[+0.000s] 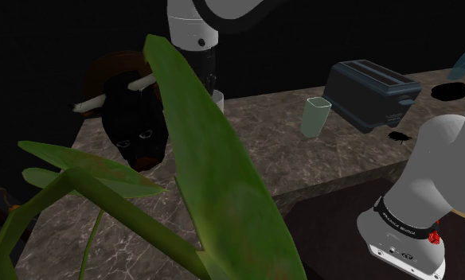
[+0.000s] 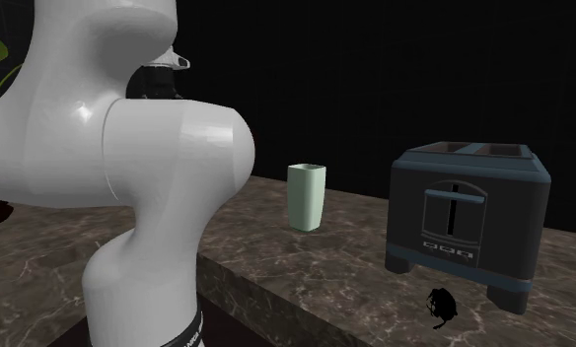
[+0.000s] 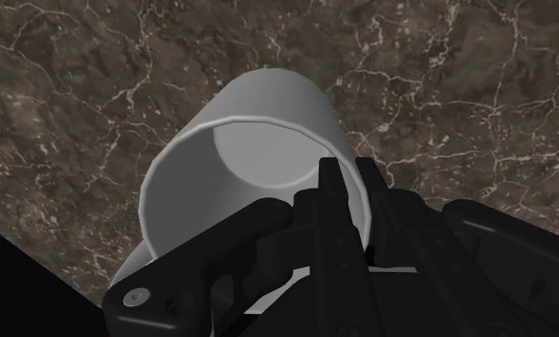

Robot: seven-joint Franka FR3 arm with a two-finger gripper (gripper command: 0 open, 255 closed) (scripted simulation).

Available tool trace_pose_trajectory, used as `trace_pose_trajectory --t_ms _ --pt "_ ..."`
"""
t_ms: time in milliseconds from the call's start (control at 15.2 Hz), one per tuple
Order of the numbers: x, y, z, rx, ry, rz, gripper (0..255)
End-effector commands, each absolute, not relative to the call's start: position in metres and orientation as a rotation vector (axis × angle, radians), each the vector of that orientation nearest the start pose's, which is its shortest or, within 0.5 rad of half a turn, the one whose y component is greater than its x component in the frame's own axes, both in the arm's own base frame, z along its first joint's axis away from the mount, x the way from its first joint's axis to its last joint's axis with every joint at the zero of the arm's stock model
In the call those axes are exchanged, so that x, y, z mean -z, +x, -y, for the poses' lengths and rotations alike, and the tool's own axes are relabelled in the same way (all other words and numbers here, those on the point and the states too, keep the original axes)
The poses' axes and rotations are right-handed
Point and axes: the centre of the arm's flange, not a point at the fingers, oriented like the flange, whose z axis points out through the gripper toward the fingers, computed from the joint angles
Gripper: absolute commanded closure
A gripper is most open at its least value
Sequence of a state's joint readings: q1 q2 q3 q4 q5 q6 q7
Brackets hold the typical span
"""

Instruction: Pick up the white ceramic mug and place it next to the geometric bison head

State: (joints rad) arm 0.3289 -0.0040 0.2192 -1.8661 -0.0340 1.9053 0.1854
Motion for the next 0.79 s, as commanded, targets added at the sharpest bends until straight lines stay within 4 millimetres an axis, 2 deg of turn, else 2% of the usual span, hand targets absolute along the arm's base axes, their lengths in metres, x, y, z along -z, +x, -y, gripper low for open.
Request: trace_pose_trajectory --t_ms 0,726 --pt "-0.503 0.483 -0.292 0.083 -3.101 0.585 255" --pt "-0.445 0.483 -0.292 0.083 -3.101 0.585 255"
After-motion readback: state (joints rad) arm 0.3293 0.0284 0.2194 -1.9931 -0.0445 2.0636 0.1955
